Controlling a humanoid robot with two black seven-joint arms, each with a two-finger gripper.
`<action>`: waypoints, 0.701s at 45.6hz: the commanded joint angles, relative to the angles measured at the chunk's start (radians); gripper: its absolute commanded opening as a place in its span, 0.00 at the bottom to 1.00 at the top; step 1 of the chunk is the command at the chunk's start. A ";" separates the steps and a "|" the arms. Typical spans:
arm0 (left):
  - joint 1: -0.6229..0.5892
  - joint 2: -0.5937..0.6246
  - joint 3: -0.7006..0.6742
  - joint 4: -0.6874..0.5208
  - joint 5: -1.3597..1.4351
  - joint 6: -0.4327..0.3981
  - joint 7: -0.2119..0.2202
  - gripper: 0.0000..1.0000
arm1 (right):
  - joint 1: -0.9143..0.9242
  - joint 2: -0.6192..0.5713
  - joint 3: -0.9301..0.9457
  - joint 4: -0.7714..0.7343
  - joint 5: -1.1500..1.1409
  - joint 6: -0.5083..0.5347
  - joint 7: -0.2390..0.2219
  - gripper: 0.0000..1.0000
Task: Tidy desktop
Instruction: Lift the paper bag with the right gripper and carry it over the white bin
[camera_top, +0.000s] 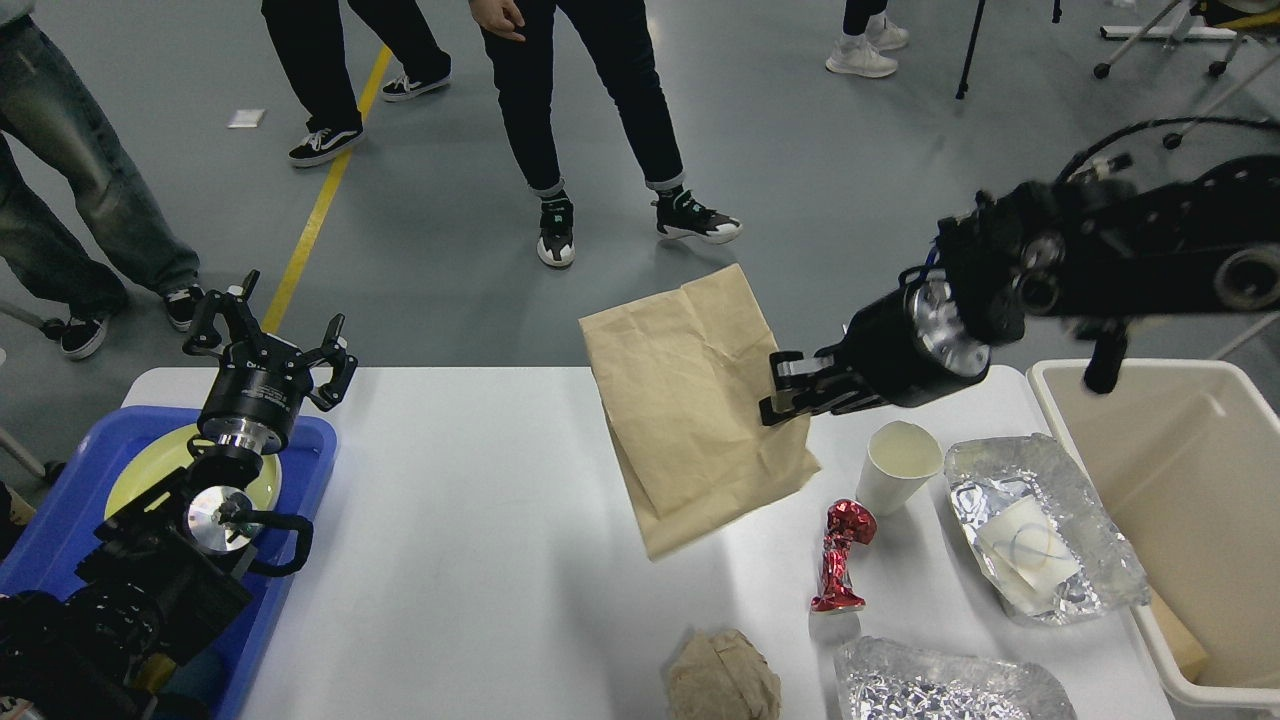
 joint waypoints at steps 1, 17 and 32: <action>0.001 0.000 0.000 0.000 0.000 -0.002 0.000 0.96 | 0.153 -0.073 0.028 0.068 -0.122 0.145 0.001 0.00; 0.001 0.001 0.000 0.000 0.000 0.000 0.000 0.96 | 0.107 -0.172 0.033 0.031 -0.213 0.154 0.000 0.00; -0.001 0.000 0.000 0.000 0.000 -0.002 0.000 0.96 | -0.376 -0.325 0.048 -0.561 -0.329 -0.102 0.000 0.00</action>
